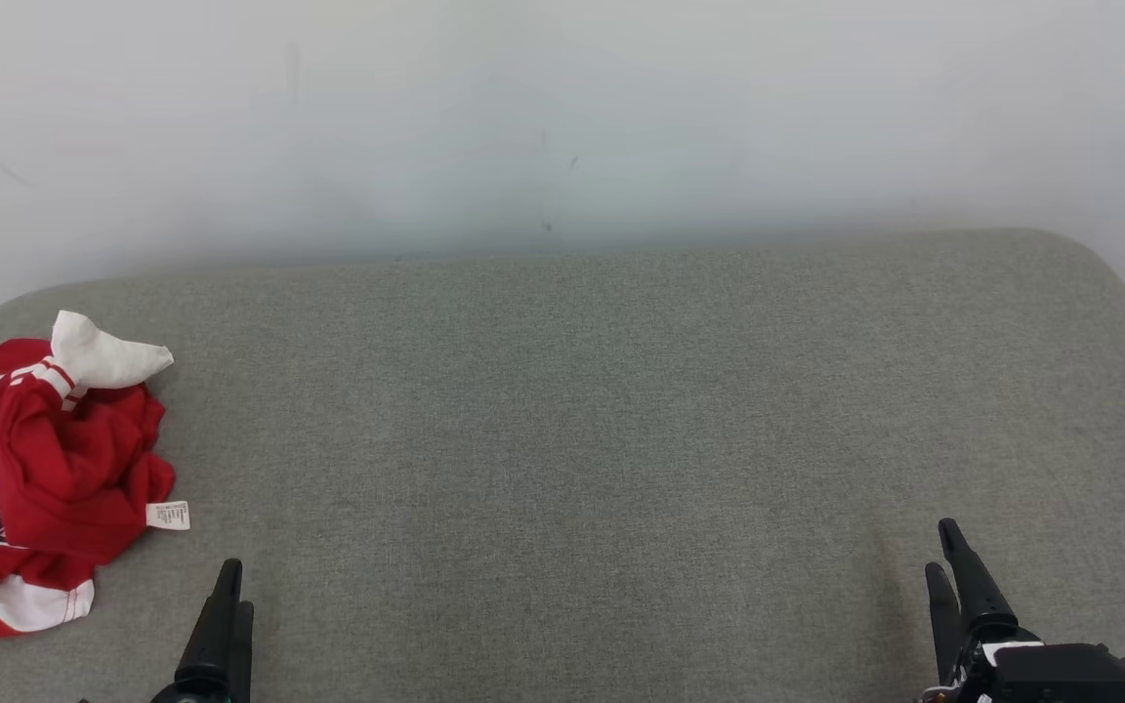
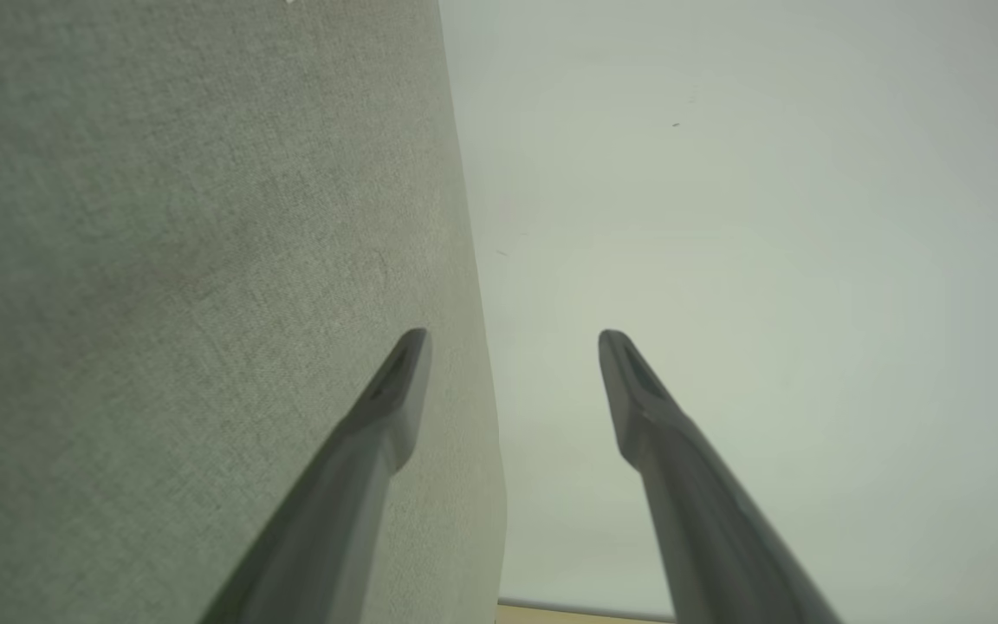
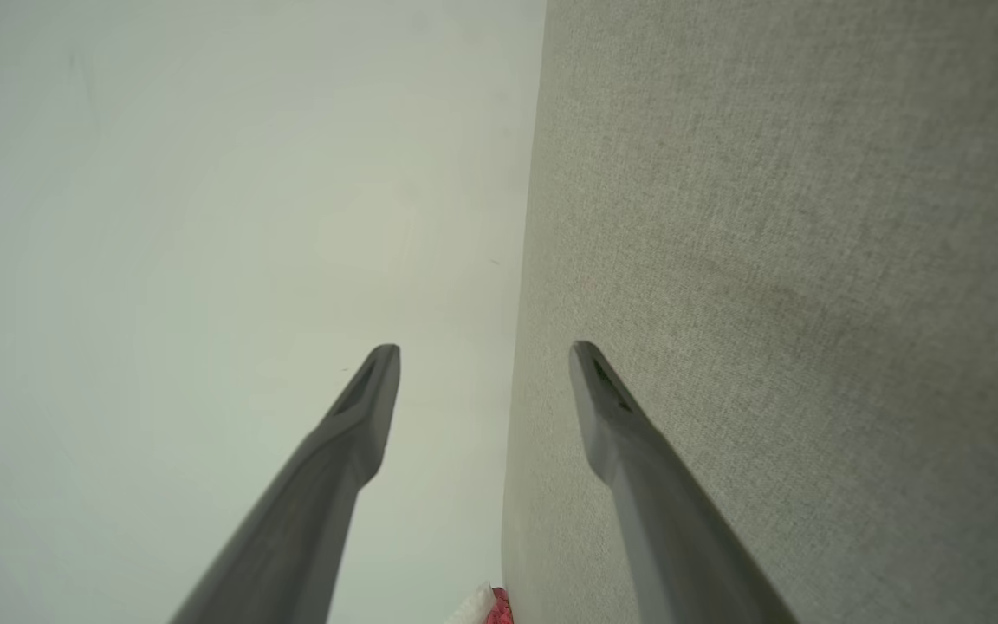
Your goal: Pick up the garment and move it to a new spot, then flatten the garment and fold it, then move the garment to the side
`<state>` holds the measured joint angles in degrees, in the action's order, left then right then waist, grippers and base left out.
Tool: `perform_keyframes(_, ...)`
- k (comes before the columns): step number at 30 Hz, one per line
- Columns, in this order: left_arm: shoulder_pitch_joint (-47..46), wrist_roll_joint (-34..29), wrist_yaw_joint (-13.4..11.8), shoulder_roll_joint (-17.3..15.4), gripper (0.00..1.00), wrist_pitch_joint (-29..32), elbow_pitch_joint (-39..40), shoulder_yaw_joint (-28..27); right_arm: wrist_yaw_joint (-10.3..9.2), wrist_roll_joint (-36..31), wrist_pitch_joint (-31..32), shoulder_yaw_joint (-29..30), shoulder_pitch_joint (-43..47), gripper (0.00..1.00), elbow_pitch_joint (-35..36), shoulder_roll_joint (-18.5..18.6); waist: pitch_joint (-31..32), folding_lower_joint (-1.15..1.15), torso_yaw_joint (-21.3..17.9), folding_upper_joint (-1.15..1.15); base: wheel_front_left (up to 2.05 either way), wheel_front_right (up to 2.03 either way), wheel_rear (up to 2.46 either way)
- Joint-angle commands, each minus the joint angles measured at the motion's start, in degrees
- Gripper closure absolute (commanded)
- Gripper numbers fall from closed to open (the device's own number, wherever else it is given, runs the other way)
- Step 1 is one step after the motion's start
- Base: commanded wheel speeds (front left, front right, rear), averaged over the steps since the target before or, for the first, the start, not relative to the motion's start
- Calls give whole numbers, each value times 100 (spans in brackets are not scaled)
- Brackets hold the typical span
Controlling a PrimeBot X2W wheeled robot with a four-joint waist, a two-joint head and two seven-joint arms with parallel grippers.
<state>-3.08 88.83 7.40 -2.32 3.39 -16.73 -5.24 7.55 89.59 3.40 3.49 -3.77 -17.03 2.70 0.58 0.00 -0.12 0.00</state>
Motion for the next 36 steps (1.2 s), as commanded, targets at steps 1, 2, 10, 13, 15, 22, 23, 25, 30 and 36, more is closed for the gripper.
perform_keyframes(1, -53, -252, -17, -34, 0, -80, 127, -13, -1, -173, -79, -61, -101, 0, 84, 44, 10, 0, 0, 0, 0, 0, 0)
perform_keyframes(2, -46, -345, -21, -33, 0, -106, 139, -18, -1, -256, -106, -75, -103, 0, 79, 50, 15, 0, 0, 0, 0, 0, 0)
perform_keyframes(10, 43, -1266, -74, -31, 0, -306, 246, 0, -2, -1305, -308, -123, -79, 0, 77, 60, 65, 0, 5, 0, 0, 0, 0)
perform_keyframes(13, 87, -1689, -113, -32, 0, -377, 286, 31, -2, -1739, -378, -163, -55, 0, 83, 60, 83, 0, 7, 0, 0, 0, 0)
perform_keyframes(15, 118, -1944, -136, -33, 0, -423, 305, 51, -3, -2050, -425, -196, -43, 0, 77, 73, 95, 0, 7, 0, 0, 0, 0)
perform_keyframes(22, 189, -2713, -172, -37, 0, -556, 311, 132, -3, -2799, -557, -255, 1, 0, 45, 61, 127, 0, 11, 0, 0, 0, 0)
perform_keyframes(23, 199, -2852, -179, -42, 0, -577, 305, 147, -3, -2924, -576, -271, 5, 0, 40, 61, 133, 0, 11, 0, 0, 0, 0)
perform_keyframes(25, 221, -3115, -201, -57, 0, -618, 308, 166, -3, -3177, -621, -296, 11, 0, 28, 64, 143, 0, 10, 0, 0, 0, 0)
perform_keyframes(30, 282, -3707, -230, -91, 0, -721, 353, 203, -4, -3796, -723, -323, 15, 0, 10, 67, 162, 0, 6, 0, 0, 0, 0)
perform_keyframes(36, 319, -4325, -264, -137, 0, -834, 345, 253, -4, -4494, -834, -450, -10, 0, -15, 108, 180, 0, 0, 0, 0, 0, 0)
